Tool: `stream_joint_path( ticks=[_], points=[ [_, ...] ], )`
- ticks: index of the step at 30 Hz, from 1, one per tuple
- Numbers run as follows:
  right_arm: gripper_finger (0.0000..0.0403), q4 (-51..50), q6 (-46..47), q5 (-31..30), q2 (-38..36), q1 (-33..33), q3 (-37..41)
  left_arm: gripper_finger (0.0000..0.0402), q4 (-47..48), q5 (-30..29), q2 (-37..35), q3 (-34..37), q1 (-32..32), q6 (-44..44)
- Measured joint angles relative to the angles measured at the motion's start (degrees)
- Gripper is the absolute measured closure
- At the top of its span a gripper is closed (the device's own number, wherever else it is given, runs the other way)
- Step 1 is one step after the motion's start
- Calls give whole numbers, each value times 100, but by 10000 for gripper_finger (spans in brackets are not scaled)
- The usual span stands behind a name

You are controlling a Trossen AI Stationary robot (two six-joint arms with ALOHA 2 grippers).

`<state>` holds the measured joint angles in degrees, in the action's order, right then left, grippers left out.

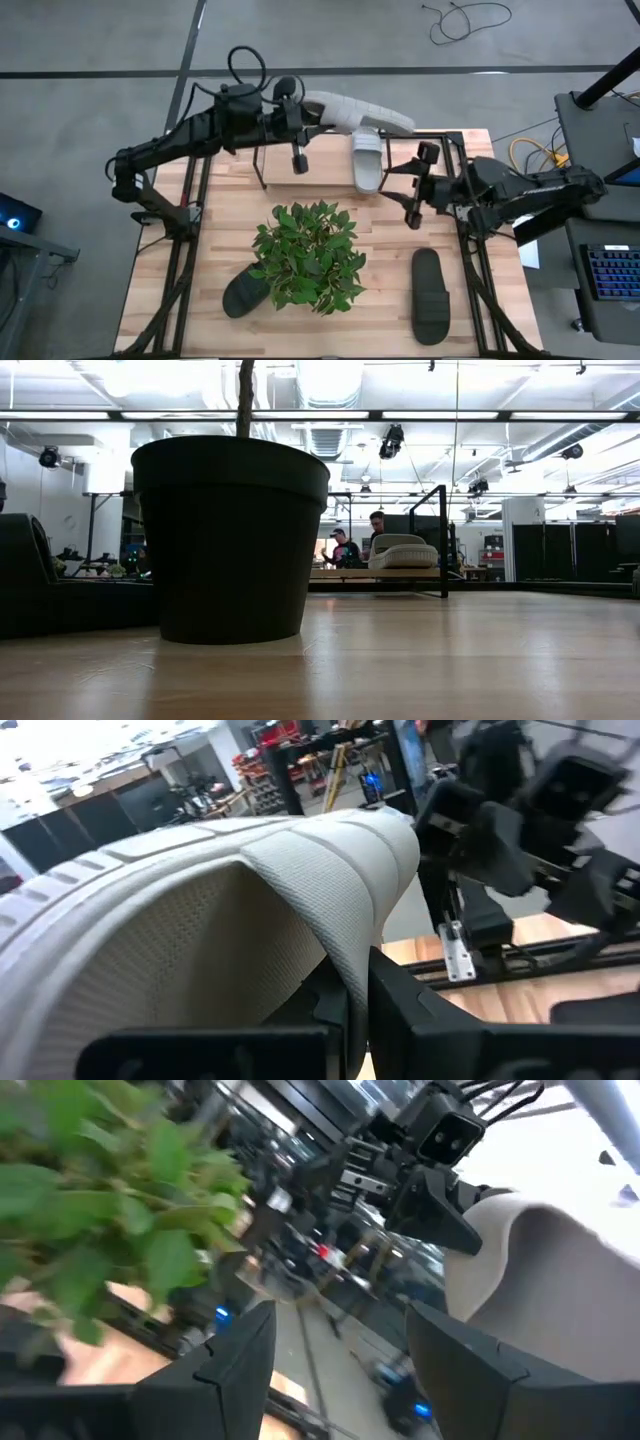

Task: Pick and place slides into the shelf
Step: Put the gray slide on the shelf

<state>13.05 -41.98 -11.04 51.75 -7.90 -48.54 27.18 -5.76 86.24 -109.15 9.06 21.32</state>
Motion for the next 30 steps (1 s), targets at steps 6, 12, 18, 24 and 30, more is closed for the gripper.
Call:
stream_joint_path(
  ticks=[6,12,18,24,30],
  points=[
    [188,-14,19,-474,565,-70,-670,401,-181,161,-5,-10,-5,-2],
    [188,-39,106,-1339,1119,-70,-1346,401,-513,476,2,-7,0,-5],
    [188,-162,103,-1906,1495,-79,-1838,401,-593,545,8,-4,-2,-3],
    [188,-1153,129,-2184,1452,-222,-2057,401,-527,332,-104,5,4,-304],
    [188,-1353,-11,-2239,1393,-648,-2032,401,-242,-26,-312,3,101,-497]
  ],
)
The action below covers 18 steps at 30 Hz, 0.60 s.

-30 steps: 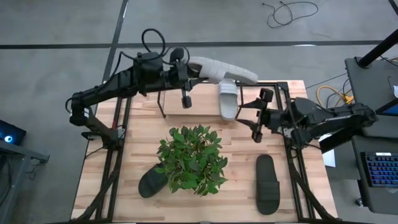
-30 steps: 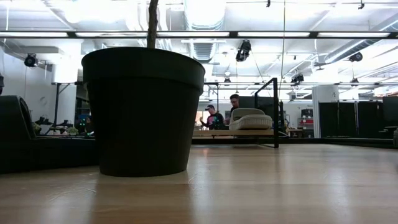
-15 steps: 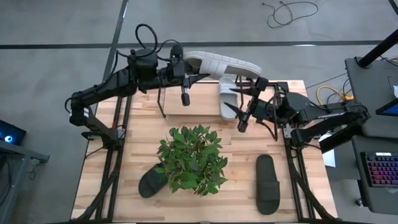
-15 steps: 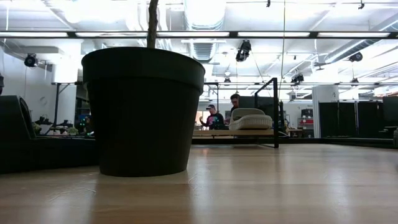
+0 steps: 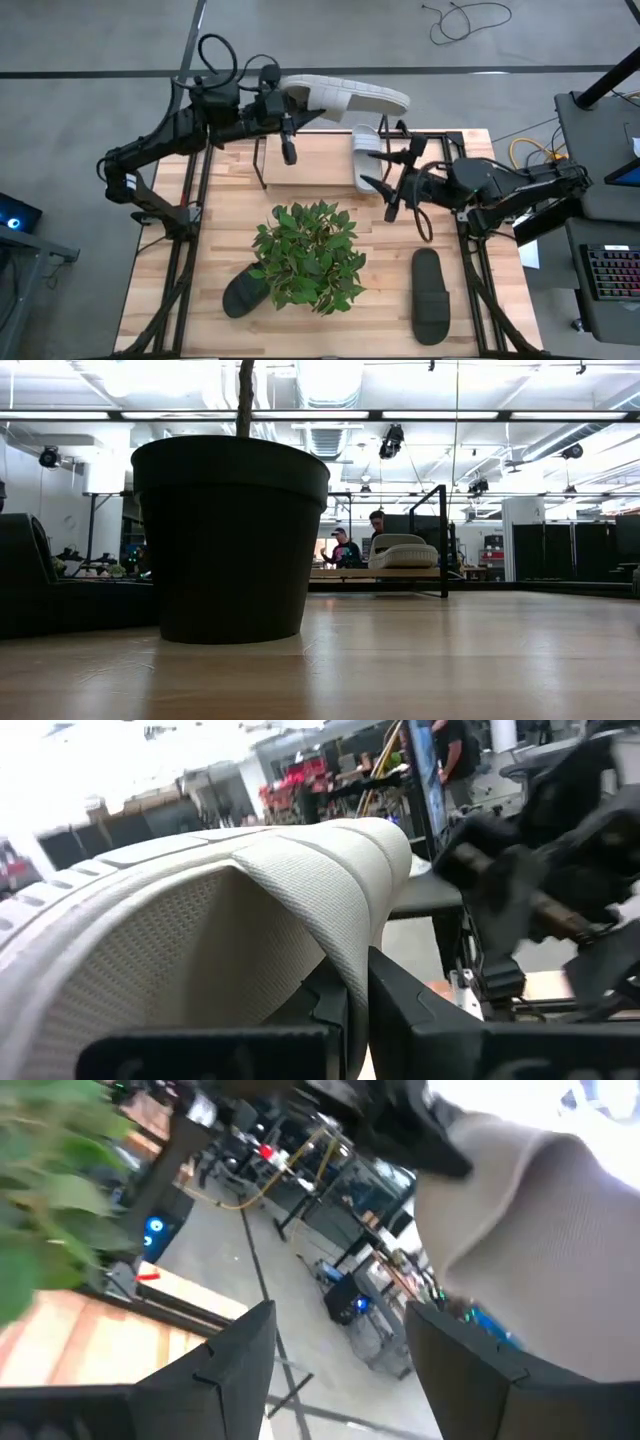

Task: Pick and place slides into the shelf
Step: Put the gray slide on the shelf

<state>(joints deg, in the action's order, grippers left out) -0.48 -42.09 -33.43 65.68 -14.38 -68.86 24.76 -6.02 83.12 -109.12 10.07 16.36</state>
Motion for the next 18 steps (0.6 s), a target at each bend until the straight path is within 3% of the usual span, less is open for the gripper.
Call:
stream_joint_path(
  ticks=[3,11,18],
  points=[
    [188,-107,-520,-374,3,-342,9,401,242,-4,-45,0,43,-500],
    [188,-106,-2361,-2328,317,-1451,32,401,971,126,-236,-4,366,-1594],
    [188,-90,-3217,-4136,687,-1897,10,401,1488,2204,-188,-4,814,-2752]
  ],
)
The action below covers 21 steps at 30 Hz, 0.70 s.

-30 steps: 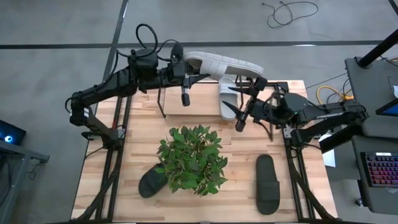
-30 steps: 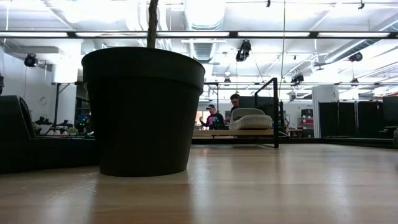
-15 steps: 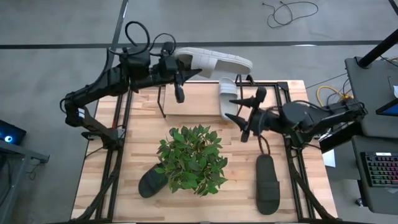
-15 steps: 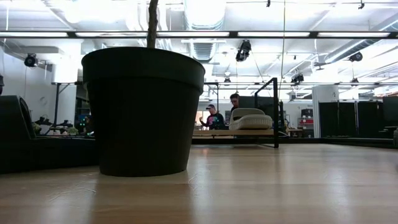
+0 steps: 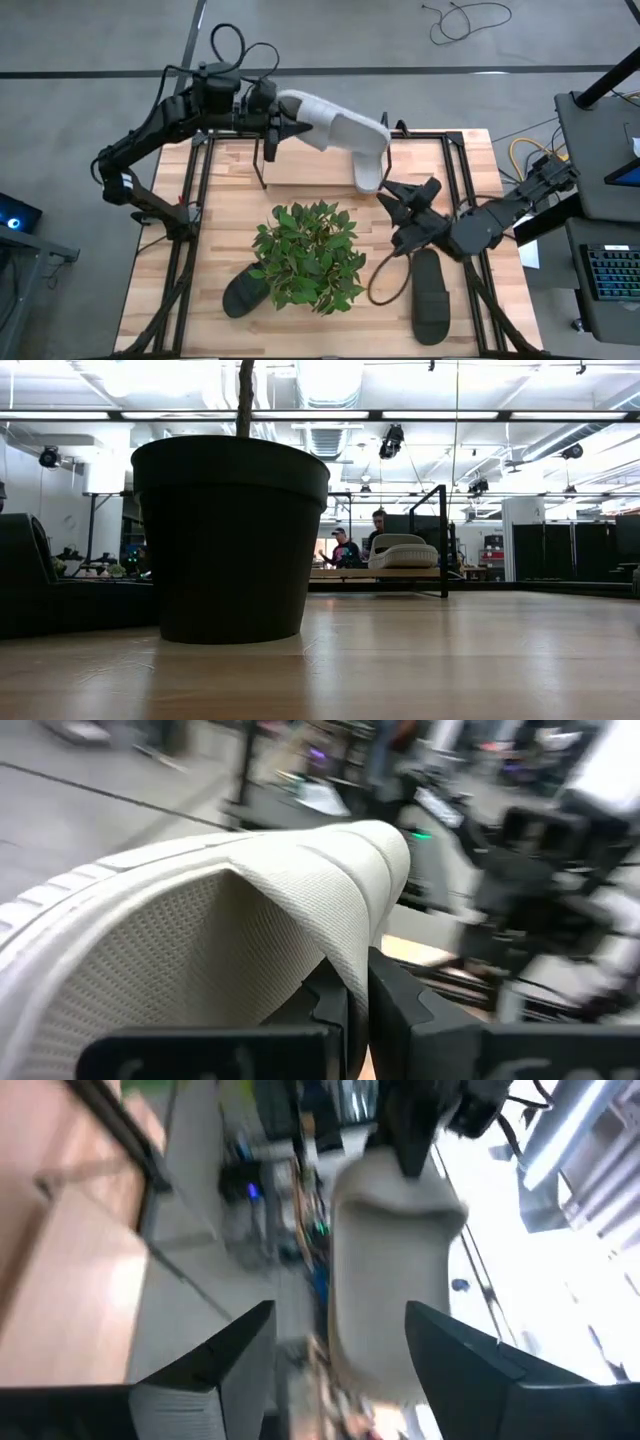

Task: Pick and place slides into the shelf
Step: Put the gray slide on the shelf

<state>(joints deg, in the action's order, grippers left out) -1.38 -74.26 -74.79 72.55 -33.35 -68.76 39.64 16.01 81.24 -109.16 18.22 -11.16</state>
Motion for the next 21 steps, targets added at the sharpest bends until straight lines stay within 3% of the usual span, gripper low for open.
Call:
stream_joint_path(
  ticks=[3,21],
  points=[
    [188,-266,-17,-59,127,-36,14,401,52,592,78,2,44,-56],
    [188,-435,-146,-38,103,-78,-12,401,636,807,84,4,59,-31]
  ],
)
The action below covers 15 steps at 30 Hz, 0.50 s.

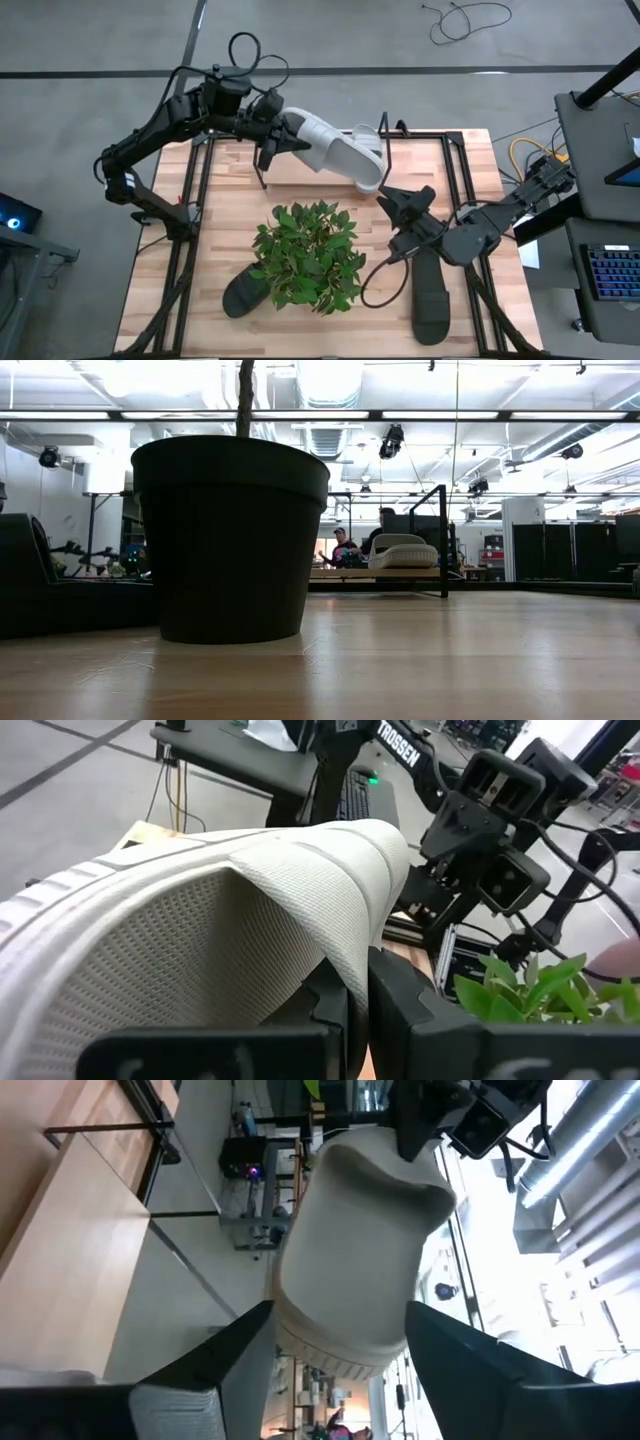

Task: Pick and place slides into the shelf
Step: Put the gray slide on the shelf

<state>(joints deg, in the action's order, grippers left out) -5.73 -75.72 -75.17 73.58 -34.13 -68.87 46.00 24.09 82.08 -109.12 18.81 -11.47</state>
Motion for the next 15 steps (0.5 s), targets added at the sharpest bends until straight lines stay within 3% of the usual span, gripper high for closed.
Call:
stream_joint_path(
  ticks=[7,15],
  points=[
    [188,-521,30,7,-4,1,14,401,3,635,-6,-1,-4,172],
    [188,-608,63,8,11,-2,30,401,10,693,90,0,-2,143]
  ],
)
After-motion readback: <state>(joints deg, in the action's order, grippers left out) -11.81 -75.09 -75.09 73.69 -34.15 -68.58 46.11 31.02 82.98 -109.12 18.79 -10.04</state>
